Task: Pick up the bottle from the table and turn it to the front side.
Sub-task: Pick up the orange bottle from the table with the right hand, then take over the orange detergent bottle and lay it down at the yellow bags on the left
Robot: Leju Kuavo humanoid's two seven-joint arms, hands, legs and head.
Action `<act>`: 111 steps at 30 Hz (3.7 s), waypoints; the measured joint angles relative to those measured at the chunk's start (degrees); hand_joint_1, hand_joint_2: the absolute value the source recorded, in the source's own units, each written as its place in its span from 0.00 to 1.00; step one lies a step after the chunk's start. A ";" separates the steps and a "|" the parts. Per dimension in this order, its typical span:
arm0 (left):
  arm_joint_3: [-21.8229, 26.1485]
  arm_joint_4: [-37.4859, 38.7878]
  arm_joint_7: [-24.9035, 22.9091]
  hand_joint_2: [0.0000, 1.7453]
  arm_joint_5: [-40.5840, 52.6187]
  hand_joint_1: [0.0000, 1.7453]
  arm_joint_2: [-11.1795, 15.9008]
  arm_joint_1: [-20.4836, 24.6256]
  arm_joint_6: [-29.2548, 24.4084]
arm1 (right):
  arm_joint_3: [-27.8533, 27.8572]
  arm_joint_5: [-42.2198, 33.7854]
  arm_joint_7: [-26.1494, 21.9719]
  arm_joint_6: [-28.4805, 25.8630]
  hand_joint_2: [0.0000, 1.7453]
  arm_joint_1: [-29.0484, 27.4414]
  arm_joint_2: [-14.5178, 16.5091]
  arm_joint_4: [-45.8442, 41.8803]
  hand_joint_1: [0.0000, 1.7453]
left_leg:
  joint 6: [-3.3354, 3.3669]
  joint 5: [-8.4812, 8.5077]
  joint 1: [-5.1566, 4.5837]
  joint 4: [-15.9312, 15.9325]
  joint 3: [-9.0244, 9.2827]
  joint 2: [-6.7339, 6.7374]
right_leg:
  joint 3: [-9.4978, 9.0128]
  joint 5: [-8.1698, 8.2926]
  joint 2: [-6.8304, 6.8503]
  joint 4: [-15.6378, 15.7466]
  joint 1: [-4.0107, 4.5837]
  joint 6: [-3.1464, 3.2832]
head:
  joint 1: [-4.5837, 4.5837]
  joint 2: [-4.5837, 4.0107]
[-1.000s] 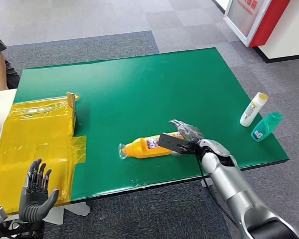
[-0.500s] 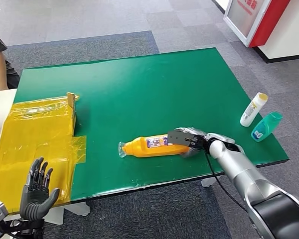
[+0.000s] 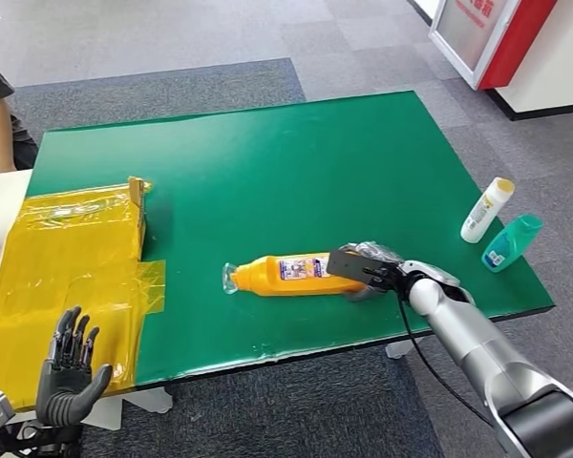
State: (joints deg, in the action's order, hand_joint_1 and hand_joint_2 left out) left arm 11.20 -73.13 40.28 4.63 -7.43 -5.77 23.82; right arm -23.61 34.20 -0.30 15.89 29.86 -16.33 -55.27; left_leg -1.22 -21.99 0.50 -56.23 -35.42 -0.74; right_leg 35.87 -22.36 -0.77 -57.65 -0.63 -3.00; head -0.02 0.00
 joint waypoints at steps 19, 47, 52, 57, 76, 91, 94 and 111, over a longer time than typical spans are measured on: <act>-5.53 -1.35 -2.91 1.00 -2.62 0.00 0.41 4.45 7.20 | 4.35 -9.24 -11.73 -9.19 1.00 -11.31 17.34 -11.58 1.00 | -0.10 0.03 0.04 0.01 -0.03 0.00 | 0.06 -0.06 0.00 -0.03 0.07 0.10 | 0.01 0.00; -20.48 -11.66 -10.66 1.00 -2.15 0.00 2.90 10.60 -4.07 | 2.34 -0.47 -13.27 -12.68 1.00 -11.01 27.67 0.97 1.00 | -0.12 0.08 0.03 0.01 -0.05 -0.01 | 0.06 -0.02 0.00 -0.04 0.06 0.10 | 0.01 0.00; -19.78 -12.39 -11.31 1.00 -2.03 0.00 1.97 10.27 -4.20 | 1.87 -0.29 -13.31 -12.39 1.00 -12.46 27.70 -0.68 1.00 | -0.12 0.08 0.03 0.01 -0.05 -0.01 | 0.07 -0.02 0.00 -0.04 0.06 0.10 | 0.01 0.00; -19.65 -12.39 -11.49 1.00 -2.32 0.00 1.83 9.64 -3.11 | 1.13 -0.27 -13.36 -11.97 1.00 -13.07 27.68 -2.57 1.00 | -0.12 0.08 0.03 0.01 -0.05 0.00 | 0.07 -0.02 0.00 -0.04 0.06 0.10 | 0.00 0.00; -21.72 -10.94 -9.24 1.00 -4.64 1.00 4.63 8.86 0.59 | -1.29 -1.40 -13.75 -11.42 1.00 -12.38 27.54 -6.13 1.00 | -0.12 0.08 0.03 0.01 -0.05 0.00 | 0.08 -0.02 0.00 -0.04 0.06 0.10 | 0.00 0.00; -22.53 -11.02 -7.38 1.00 0.81 1.00 5.87 8.89 -3.54 | -2.60 -1.62 -13.99 -12.82 1.00 -13.16 26.56 -6.41 0.00 | -0.12 0.08 0.03 0.01 -0.05 0.00 | 0.09 -0.02 0.00 -0.03 0.06 0.10 | 0.01 0.00; -22.54 -11.87 -9.07 1.00 5.45 1.00 5.94 8.65 -7.26 | -2.11 -1.74 -14.19 -13.80 1.00 -14.80 25.41 -8.11 0.00 | -0.12 0.08 0.03 0.01 -0.05 0.00 | 0.10 -0.02 0.01 -0.02 0.06 0.10 | 0.00 0.00; -22.67 -20.48 -27.73 1.00 36.88 1.00 14.64 14.19 -17.04 | 13.20 -3.27 -19.09 -12.87 1.00 -30.56 20.19 -25.43 0.00 | -0.13 0.07 0.03 0.01 -0.10 0.00 | 0.17 -0.01 0.00 -0.02 0.06 0.13 | 0.00 0.00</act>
State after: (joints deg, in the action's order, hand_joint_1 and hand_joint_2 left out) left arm -11.47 -93.61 12.55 41.51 7.21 8.42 6.78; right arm -10.40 30.93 -19.40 3.02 -0.70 3.86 -80.70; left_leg -1.35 -21.92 0.53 -56.22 -35.52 -0.74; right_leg 36.03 -22.38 -0.77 -57.67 -0.57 -2.88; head -0.02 0.00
